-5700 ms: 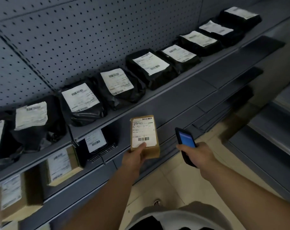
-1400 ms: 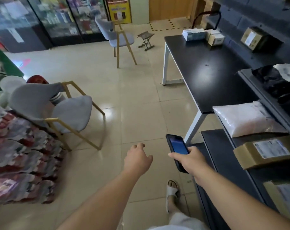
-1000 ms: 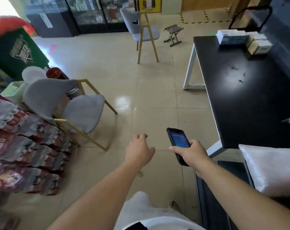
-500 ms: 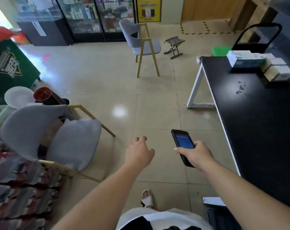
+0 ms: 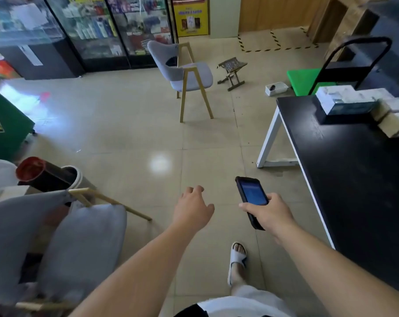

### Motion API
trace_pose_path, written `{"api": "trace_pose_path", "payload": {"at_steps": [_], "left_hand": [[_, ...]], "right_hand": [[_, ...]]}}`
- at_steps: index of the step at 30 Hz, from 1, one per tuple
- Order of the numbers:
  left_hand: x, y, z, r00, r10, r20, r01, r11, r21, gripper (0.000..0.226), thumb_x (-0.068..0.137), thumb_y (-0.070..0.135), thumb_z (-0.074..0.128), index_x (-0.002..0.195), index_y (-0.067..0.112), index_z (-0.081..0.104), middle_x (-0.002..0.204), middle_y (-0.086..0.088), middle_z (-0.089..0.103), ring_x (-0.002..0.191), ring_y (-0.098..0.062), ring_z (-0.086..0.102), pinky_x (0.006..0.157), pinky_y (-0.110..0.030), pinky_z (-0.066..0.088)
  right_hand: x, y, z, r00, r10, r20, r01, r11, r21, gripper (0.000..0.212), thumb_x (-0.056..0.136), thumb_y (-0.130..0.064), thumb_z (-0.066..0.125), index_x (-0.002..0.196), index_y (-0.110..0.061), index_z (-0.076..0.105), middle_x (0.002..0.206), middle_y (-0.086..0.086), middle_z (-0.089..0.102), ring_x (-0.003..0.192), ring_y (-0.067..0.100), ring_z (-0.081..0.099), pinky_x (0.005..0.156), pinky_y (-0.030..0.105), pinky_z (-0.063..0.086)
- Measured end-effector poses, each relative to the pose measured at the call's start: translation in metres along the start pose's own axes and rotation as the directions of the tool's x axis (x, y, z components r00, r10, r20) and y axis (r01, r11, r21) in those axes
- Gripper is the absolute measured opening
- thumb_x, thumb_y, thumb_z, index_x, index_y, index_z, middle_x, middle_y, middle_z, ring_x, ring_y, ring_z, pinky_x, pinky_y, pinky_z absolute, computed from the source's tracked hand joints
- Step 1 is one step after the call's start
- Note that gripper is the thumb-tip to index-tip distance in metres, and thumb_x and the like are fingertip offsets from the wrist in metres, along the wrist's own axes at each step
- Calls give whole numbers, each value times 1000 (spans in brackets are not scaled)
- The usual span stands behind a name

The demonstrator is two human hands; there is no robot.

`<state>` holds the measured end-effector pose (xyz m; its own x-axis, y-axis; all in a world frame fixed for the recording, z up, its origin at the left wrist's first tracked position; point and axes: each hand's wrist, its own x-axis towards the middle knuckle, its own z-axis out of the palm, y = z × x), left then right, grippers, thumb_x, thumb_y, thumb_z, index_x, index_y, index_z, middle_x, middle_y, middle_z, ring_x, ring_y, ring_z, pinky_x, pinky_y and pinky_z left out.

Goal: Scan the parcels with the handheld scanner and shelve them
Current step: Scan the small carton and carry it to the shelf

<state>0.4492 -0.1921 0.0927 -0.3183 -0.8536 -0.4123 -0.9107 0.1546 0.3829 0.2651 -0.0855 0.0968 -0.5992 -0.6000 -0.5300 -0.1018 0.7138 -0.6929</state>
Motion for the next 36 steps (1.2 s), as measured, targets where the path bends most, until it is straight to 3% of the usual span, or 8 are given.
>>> {"api": "trace_pose_path", "payload": {"at_steps": [8,11,15,26,31,36], "left_hand": [[116,67,-37,999,-48,-25,48,999,-19,64,99,41,61,156,22,39,156,-4,42,140,-28,45,110,-39,42],[156,88,-48,998,-63,-30,61,996,-69,64,99,42,61,156,23,39,156,-2,42,139,-27,46,106,-39,45],[214,109,-64,998,-50,-24,48,996,-75,66,98,43,62,156,23,39,157,-1,42,139,-25,47,105,-39,47],[404,145,-135,998,55,26,-54,998,-44,67,98,42,62,157,24,38,159,-2,40,143,-27,44,108,-41,48],[475,169,-162,993,103,59,-104,994,11,67,98,43,63,158,25,37,160,-1,40,143,-26,43,107,-42,48],[525,212,-161,981,149,124,-160,984,77,67,98,45,63,157,26,38,158,-1,41,142,-26,45,107,-42,48]], "right_hand": [[131,-90,-33,997,-42,67,43,999,-10,67,67,-46,93,113,-17,55,103,2,66,89,20,66,73,36,55],[167,-117,-41,995,-47,86,49,998,-29,64,69,-46,92,113,-17,55,103,2,66,88,18,65,67,34,50],[214,-150,-43,995,-40,86,43,998,-38,65,69,-47,92,112,-18,53,104,2,65,90,20,65,75,38,55],[356,-255,-39,1000,2,-24,-3,998,-59,67,67,-49,90,112,-17,52,104,4,64,93,24,65,80,42,58],[399,-289,-45,995,40,-88,-40,999,1,63,72,-45,90,115,-18,53,104,3,64,91,21,64,69,35,51],[435,-295,-69,989,91,-116,-85,995,59,67,69,-47,91,118,-20,53,103,0,65,92,19,65,69,34,51]]}}
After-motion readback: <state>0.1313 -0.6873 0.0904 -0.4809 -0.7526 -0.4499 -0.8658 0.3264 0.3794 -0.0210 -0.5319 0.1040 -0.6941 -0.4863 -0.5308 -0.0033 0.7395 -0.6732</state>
